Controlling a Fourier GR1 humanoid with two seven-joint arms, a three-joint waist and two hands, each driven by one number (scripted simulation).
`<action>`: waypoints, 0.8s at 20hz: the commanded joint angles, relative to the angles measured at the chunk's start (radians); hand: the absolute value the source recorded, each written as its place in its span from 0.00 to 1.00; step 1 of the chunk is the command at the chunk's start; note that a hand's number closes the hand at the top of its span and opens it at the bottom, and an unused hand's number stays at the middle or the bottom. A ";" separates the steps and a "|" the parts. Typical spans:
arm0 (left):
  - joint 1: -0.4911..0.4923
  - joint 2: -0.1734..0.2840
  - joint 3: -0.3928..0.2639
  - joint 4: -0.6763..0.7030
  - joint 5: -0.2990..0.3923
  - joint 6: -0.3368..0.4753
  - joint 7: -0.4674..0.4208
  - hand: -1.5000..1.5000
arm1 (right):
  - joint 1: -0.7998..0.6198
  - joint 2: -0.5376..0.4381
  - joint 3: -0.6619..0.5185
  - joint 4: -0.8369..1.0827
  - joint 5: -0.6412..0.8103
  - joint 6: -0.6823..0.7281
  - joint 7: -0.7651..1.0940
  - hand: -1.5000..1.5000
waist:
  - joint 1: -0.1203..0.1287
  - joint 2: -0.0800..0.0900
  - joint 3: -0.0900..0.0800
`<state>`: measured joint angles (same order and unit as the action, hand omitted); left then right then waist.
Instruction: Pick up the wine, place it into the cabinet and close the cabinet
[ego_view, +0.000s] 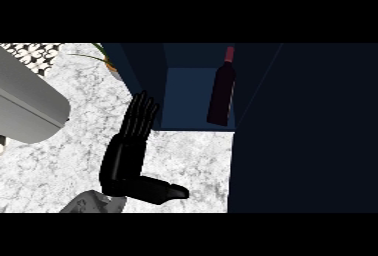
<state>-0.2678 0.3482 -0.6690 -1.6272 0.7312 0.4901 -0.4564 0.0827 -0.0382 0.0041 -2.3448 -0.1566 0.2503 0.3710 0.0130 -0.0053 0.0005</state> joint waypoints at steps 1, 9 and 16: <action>0.074 0.033 -0.021 -0.234 -0.057 0.108 0.104 0.00 | -0.033 -0.009 0.022 0.004 0.030 0.002 0.012 1.00 | -0.004 0.002 0.000; 0.300 0.161 0.048 -0.346 -0.073 0.071 0.010 0.00 | 0.038 -0.146 0.126 -0.036 -0.043 0.222 0.061 1.00 | -0.001 0.001 -0.001; 0.542 0.301 0.183 -0.523 -0.028 0.003 -0.040 0.00 | 0.148 -0.133 0.265 -0.184 -0.147 0.202 0.213 1.00 | 0.004 -0.003 -0.001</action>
<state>0.1470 0.5924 -0.5294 -2.0464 0.6921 0.5141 -0.4666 0.1514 -0.1695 0.1874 -2.4001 -0.2249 0.4524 0.4882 0.0149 -0.0042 -0.0004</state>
